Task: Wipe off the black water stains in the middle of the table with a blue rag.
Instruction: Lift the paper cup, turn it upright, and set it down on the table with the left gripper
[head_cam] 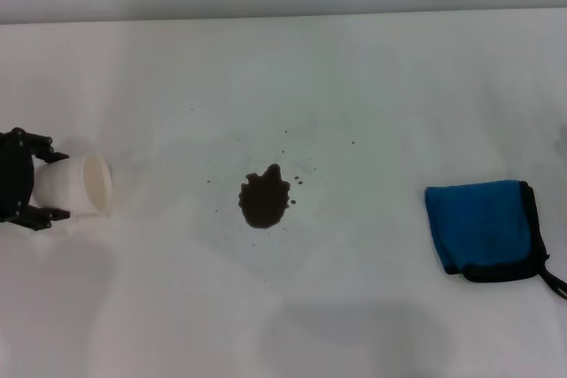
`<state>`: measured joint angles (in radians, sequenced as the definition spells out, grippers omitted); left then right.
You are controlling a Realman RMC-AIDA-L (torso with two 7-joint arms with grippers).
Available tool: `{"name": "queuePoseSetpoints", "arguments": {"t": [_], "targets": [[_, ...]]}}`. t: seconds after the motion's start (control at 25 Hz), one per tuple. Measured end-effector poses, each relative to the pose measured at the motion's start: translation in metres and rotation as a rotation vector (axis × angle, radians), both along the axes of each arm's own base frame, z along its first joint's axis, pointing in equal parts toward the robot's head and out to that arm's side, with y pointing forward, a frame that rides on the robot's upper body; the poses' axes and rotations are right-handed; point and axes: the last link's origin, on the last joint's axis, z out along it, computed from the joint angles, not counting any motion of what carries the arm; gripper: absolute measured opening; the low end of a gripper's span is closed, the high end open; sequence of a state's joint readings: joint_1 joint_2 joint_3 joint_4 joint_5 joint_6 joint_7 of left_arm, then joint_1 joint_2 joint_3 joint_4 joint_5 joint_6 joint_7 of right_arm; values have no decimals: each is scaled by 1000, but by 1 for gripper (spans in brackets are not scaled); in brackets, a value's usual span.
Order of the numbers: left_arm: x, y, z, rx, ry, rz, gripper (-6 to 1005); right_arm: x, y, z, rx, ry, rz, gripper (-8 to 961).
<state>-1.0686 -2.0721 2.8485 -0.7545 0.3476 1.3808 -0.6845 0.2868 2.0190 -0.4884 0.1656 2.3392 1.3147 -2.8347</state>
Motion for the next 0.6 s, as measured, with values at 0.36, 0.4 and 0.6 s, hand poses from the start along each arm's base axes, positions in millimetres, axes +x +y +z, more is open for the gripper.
{"name": "queuePoseSetpoints", "arguments": {"t": [0.36,0.4,0.6], "targets": [[2,4,1,92,-92,0,730,0,0,0,-2,-1,1,842],[3,5,1,109,-114,-1,720,0,0,0,-2,-1,1,842],[17,12,3,212,-293,-23,675,0,1,1,-3,-9,5,841]]}}
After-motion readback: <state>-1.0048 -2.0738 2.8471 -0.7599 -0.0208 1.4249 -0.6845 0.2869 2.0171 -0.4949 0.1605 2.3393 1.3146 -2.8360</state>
